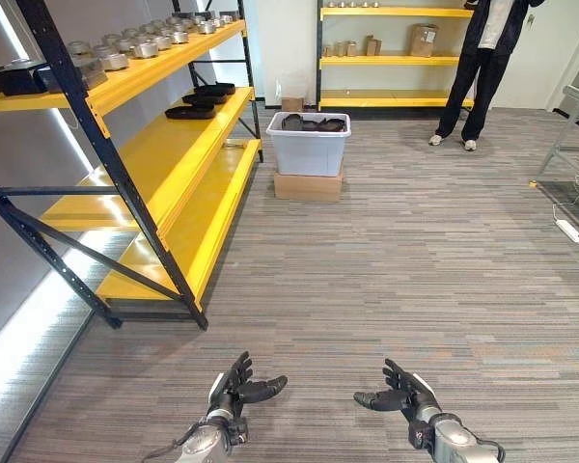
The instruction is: Move parts from the plastic box to the shelf.
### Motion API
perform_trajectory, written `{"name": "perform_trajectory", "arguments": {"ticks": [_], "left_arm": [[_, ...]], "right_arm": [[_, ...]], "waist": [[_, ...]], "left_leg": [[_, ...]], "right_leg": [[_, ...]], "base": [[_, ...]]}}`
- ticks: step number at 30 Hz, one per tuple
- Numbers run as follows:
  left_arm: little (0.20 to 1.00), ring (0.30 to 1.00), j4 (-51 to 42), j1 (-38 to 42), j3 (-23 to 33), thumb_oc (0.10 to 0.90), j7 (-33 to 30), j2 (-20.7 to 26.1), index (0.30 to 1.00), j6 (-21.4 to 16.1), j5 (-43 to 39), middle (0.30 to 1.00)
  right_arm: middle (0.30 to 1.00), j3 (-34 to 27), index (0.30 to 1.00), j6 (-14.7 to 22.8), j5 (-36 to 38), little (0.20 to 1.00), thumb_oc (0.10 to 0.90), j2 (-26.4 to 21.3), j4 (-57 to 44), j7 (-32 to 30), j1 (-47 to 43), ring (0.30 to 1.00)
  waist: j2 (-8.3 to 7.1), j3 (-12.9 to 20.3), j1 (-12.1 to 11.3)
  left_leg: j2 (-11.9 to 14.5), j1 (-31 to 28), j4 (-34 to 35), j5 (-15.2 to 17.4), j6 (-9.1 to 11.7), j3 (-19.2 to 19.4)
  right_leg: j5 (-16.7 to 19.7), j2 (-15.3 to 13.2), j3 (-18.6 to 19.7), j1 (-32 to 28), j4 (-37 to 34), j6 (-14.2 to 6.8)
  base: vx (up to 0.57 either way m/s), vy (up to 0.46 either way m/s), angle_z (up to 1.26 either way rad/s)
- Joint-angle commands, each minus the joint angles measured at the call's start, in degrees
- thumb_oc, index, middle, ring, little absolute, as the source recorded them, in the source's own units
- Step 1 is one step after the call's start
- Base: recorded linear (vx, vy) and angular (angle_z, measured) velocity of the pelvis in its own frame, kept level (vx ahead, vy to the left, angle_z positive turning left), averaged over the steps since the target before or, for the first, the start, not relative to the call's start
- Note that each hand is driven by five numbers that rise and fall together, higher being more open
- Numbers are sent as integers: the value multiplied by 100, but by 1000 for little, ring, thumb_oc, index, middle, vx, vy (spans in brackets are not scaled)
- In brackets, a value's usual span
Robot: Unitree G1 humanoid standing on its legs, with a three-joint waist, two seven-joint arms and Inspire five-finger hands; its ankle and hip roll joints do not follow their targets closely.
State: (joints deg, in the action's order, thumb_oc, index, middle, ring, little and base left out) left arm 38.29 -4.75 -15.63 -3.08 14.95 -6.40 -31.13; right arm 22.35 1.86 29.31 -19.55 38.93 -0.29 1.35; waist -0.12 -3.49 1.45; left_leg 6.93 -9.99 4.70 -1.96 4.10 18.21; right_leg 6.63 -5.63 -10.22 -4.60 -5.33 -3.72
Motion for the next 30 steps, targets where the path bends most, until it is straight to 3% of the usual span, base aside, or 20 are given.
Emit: {"name": "perform_trajectory", "arguments": {"ticks": [1, 28, 30], "left_arm": [[1000, 1000, -89, 589, -22, 900, 97, 222, 1000, -398, 59, 1000], [1000, 1000, -171, 719, -94, 900, 122, 256, 1000, -383, -39, 1000], [1000, 1000, -281, 783, -116, 900, 101, 319, 1000, -417, -70, 1000]], "right_arm": [[1000, 2, 1000, 367, -114, 1000, 900, -92, -91, 90, -543, 1000], [1000, 26, 1000, 356, -72, 1000, 900, -125, -142, 58, -727, 1000], [1000, -4, 1000, 390, -153, 1000, 900, -150, -259, -12, -820, 1000]], "waist": [[-92, -14, 43], [-133, -92, 6], [-162, -176, -21]], "left_leg": [[243, 122, 30, 77, 190, -242], [214, 182, 30, 80, 174, -258], [180, 240, -65, 143, 80, -285]], "right_leg": [[-621, -406, -237, -385, 33, -372], [-589, -423, -204, -309, 33, -417], [-646, -497, -126, -154, 393, -446]], "base": [[0, 0, 0], [1, 2, 0], [-17, 88, -1]]}}
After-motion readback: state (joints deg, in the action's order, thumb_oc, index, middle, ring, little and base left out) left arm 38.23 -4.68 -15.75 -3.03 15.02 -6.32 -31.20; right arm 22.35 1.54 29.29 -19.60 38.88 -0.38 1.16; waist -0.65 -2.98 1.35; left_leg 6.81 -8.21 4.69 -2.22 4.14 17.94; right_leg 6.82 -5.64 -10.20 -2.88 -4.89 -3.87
